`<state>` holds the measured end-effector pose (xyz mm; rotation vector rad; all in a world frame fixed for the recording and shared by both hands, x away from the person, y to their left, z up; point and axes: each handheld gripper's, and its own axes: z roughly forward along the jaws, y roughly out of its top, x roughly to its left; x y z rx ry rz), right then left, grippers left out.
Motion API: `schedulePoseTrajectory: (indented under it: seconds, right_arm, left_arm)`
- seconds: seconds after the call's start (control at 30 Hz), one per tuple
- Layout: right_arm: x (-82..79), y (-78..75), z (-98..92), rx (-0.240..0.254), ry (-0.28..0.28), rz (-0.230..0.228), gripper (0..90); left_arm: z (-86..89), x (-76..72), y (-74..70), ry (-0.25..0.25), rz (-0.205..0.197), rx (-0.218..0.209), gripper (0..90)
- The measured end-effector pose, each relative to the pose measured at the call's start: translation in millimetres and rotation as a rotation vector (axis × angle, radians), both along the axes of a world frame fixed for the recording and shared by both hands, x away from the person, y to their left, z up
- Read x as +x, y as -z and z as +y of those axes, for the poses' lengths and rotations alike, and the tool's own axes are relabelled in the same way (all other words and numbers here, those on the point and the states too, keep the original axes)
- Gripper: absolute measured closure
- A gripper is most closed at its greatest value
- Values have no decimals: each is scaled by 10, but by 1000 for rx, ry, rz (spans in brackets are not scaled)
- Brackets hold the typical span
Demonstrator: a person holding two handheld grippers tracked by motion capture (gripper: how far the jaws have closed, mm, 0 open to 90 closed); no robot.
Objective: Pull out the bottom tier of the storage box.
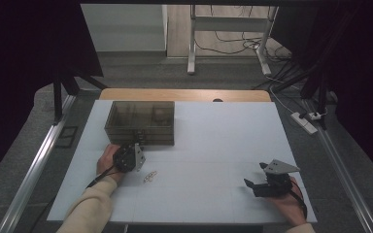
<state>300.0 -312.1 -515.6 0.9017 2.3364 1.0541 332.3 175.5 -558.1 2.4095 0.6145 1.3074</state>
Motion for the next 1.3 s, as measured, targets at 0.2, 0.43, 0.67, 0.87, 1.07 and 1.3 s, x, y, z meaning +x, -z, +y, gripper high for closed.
schedulePoseTrajectory:
  seconds: [0.2, 0.43, 0.67, 0.87, 1.07, 1.3]
  right_arm:
    - [2, 1, 2, -2, 0, 0, 135]
    - [0, -2, 0, -1, 0, -1, 135]
    - [1, -1, -3, -1, -1, -2, 136]
    - [0, -2, -1, -2, 0, -2, 136]
    - [0, -1, 1, -5, 0, -3, 136]
    - [-2, -2, 1, -5, -1, -2, 136]
  left_arm:
    - [-2, 5, 7, 2, 2, 4, 653]
    - [-18, 26, 13, -1, -8, 14, 670]
    - [-21, 28, 16, -2, -14, 21, 684]
    - [-21, 29, 18, -8, -21, 24, 697]
    - [-21, 33, 23, -10, -22, 30, 707]
    - [-27, 30, 30, -7, -26, 41, 718]
